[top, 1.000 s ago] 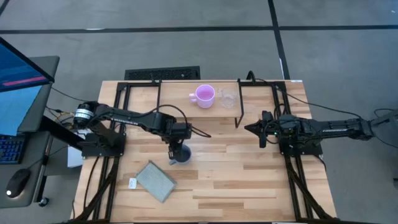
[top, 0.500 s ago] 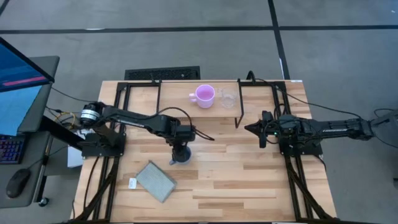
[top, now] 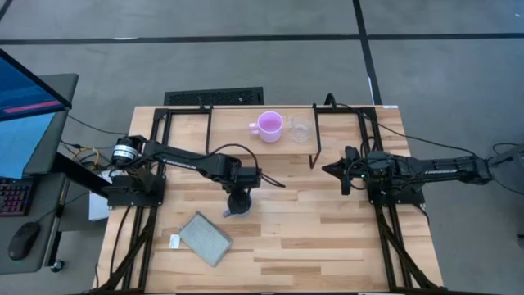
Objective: Stack small to large cups/mugs on shelf
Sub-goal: Put the light blue mug on the shelf
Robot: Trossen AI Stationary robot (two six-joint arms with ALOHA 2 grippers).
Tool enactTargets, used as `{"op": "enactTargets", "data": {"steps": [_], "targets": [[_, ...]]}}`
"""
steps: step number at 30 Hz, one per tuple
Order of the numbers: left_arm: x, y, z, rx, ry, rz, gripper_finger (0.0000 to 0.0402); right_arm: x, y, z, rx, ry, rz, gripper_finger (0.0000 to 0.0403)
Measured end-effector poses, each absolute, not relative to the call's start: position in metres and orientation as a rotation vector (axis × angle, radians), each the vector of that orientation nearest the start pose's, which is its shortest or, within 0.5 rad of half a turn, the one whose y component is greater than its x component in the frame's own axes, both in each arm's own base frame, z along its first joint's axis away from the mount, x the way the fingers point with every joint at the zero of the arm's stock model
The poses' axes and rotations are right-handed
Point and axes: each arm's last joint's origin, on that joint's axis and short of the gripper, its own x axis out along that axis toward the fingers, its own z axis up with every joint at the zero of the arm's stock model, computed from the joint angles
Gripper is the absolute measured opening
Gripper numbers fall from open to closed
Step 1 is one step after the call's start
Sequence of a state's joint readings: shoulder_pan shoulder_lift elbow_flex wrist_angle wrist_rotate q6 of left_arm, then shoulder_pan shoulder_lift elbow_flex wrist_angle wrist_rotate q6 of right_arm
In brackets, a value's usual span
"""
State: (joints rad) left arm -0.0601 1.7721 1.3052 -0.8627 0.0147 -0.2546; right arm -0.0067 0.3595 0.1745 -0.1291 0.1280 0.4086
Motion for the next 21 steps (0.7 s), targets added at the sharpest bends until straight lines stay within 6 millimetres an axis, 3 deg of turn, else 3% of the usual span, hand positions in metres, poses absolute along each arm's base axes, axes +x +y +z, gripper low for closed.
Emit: {"op": "enactTargets", "data": {"steps": [7,21], "targets": [[0.3413,-0.0207,0.2116,-0.191,1.327,0.103,0.0014,0.1164,-0.0045,0.1803,0.385,0.283,-0.196,0.0025],[0.3374,-0.0227,0.2143,-0.236,1.369,0.117,0.0006,0.1164,-0.0045,0.1803,0.386,0.284,-0.196,0.0025]]}}
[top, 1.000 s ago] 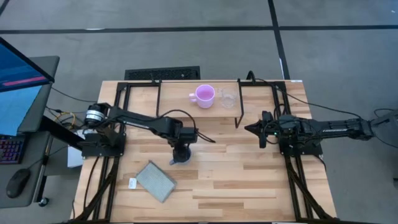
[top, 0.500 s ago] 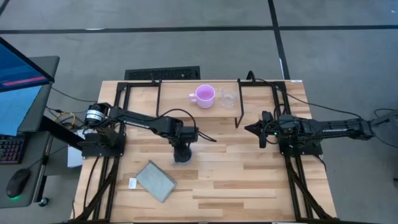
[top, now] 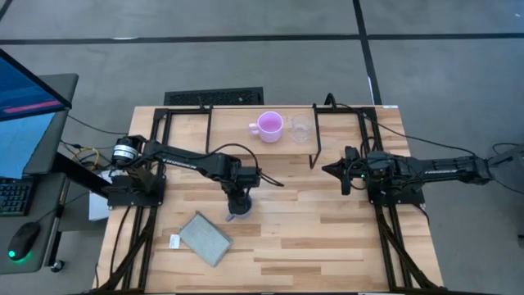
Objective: Stack small to large cups/mugs on shelf
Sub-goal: Put the light blue mug on the shelf
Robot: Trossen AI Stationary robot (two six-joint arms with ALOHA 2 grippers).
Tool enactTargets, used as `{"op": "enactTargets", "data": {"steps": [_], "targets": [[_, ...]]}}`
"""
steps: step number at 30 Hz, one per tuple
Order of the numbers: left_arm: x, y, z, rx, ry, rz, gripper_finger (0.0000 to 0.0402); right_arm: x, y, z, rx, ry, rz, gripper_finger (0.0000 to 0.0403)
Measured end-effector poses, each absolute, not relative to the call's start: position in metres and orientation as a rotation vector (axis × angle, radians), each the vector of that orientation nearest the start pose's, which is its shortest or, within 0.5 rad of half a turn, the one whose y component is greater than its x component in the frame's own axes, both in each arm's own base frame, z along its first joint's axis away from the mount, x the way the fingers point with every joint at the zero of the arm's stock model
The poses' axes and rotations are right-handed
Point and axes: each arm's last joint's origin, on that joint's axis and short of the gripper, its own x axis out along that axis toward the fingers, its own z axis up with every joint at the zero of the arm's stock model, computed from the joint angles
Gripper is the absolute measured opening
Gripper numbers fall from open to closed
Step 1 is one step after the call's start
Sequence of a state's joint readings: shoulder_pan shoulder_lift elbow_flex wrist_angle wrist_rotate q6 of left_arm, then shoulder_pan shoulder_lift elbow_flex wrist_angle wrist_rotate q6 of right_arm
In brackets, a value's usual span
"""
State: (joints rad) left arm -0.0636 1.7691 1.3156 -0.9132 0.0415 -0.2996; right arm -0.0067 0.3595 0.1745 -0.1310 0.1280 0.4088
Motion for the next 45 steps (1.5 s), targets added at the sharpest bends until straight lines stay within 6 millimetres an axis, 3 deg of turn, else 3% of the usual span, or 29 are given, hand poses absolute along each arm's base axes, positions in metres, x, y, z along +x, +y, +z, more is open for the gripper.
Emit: {"op": "enactTargets", "data": {"steps": [8,19,29,34,40,45], "targets": [[0.34,-0.025,0.25,-0.18,1.392,0.12,0.0006,0.116,-0.004,0.18,0.385,0.285,-0.196,0.0026],[0.325,-0.013,0.33,-0.027,1.438,0.253,0.0006,0.116,-0.004,0.179,0.384,0.303,-0.2,0.0025],[0.312,0.035,0.386,-0.013,1.318,0.319,0.0006,0.116,-0.003,0.179,0.394,0.312,-0.155,0.0023],[0.294,0.06,0.406,-0.01,1.251,0.35,0.0006,0.116,-0.003,0.179,0.395,0.312,-0.152,0.0025],[0.276,0.097,0.42,-0.075,1.153,0.346,0.0006,0.116,-0.003,0.179,0.395,0.312,-0.152,0.0026],[0.261,0.132,0.417,-0.198,1.157,0.27,0.0006,0.116,-0.003,0.179,0.394,0.312,-0.152,0.0022]]}}
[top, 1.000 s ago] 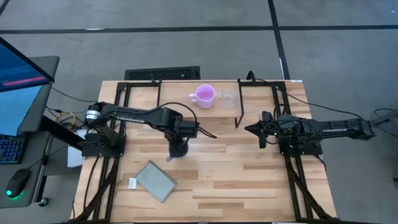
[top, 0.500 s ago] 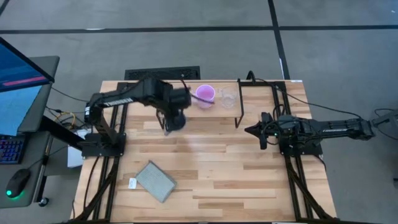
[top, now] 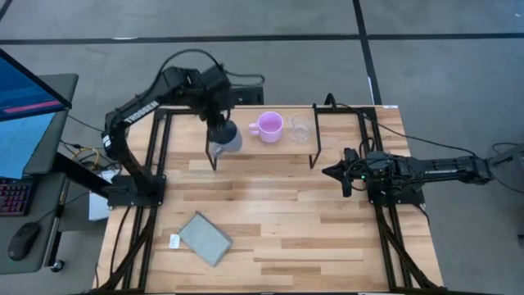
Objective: Stack small to large cups/mugs on shelf
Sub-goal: Put the light blue mug on the shelf
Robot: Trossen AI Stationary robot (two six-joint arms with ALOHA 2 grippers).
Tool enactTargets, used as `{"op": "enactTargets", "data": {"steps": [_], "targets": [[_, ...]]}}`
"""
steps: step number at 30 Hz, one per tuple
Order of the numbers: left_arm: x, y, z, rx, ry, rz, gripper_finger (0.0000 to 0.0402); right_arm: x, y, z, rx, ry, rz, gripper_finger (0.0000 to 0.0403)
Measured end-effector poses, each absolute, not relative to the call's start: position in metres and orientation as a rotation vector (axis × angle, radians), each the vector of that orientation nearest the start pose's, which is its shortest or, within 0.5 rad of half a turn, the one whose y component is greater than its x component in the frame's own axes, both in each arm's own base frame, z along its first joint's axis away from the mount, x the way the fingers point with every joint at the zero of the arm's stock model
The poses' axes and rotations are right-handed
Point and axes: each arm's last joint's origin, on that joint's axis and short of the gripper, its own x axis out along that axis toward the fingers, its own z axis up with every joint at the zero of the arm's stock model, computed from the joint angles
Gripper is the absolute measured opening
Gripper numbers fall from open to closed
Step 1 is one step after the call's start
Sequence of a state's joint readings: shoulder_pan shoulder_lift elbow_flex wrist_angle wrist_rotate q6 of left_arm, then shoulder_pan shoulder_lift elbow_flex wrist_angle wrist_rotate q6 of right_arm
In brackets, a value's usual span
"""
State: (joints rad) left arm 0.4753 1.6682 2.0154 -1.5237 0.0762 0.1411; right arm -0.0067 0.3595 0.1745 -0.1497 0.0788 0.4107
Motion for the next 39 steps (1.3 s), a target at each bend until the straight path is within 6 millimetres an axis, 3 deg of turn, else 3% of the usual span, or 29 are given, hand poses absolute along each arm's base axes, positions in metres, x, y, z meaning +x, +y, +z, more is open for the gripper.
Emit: {"op": "enactTargets", "data": {"steps": [4,8,12,19,31,36,39], "targets": [[0.249,0.155,0.415,-0.225,1.158,0.304,0.0006,0.116,-0.003,0.179,0.402,0.311,-0.153,0.0022],[0.248,0.166,0.417,-0.198,1.112,0.313,0.0006,0.116,-0.003,0.179,0.403,0.304,-0.152,0.0022],[0.257,0.172,0.414,-0.16,1.072,0.303,0.0006,0.116,-0.003,0.18,0.403,0.295,-0.15,0.0022],[0.273,0.186,0.379,-0.168,1.282,0.256,0.0006,0.117,-0.003,0.181,0.429,0.286,-0.154,0.0022],[0.293,0.203,0.351,-0.167,1.35,0.209,0.0006,0.117,-0.003,0.181,0.431,0.287,-0.155,0.0021],[0.294,0.204,0.351,-0.155,1.355,0.214,0.0007,0.117,-0.003,0.181,0.431,0.287,-0.155,0.0021],[0.293,0.205,0.358,-0.149,1.341,0.226,0.0029,0.117,-0.003,0.181,0.431,0.287,-0.155,0.0021]]}}
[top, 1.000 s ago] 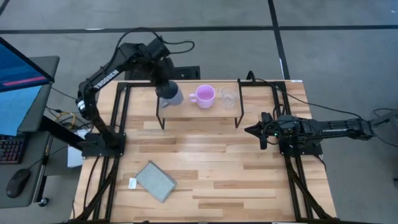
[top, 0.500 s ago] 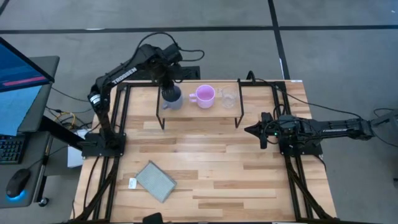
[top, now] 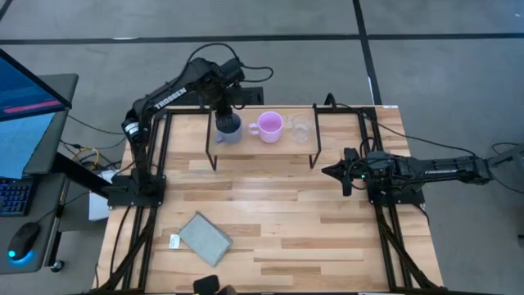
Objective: Stack small to large cups/mugs on shelf
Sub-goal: Put the light blue mug on the shelf
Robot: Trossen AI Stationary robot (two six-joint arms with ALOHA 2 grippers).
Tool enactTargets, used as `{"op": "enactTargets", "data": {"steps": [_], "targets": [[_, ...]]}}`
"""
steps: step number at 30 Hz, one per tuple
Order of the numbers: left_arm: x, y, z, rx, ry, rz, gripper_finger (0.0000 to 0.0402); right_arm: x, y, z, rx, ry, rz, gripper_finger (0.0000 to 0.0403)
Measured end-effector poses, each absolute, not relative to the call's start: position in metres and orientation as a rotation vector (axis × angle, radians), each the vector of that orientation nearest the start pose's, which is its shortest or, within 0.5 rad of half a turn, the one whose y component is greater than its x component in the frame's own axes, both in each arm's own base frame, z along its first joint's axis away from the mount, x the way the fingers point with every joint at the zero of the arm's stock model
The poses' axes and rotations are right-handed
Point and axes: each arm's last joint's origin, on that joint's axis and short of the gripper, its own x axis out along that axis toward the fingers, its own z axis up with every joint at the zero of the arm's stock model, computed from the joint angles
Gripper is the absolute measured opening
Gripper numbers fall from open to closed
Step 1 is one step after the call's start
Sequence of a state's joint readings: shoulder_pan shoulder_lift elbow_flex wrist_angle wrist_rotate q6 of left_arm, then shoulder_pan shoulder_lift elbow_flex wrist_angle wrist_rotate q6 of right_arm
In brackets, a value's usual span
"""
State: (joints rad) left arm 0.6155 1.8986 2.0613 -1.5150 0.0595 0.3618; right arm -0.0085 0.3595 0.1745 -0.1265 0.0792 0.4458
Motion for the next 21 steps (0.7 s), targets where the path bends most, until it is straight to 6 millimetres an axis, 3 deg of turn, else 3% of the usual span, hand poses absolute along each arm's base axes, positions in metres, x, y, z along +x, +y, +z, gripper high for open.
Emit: {"op": "enactTargets", "data": {"steps": [6,21], "targets": [[0.293,0.206,0.371,-0.13,1.284,0.256,0.0075,0.117,-0.003,0.181,0.426,0.287,-0.154,0.0021],[0.289,0.203,0.369,-0.201,1.308,0.178,0.0081,0.117,-0.003,0.181,0.423,0.288,-0.154,0.0021]]}}
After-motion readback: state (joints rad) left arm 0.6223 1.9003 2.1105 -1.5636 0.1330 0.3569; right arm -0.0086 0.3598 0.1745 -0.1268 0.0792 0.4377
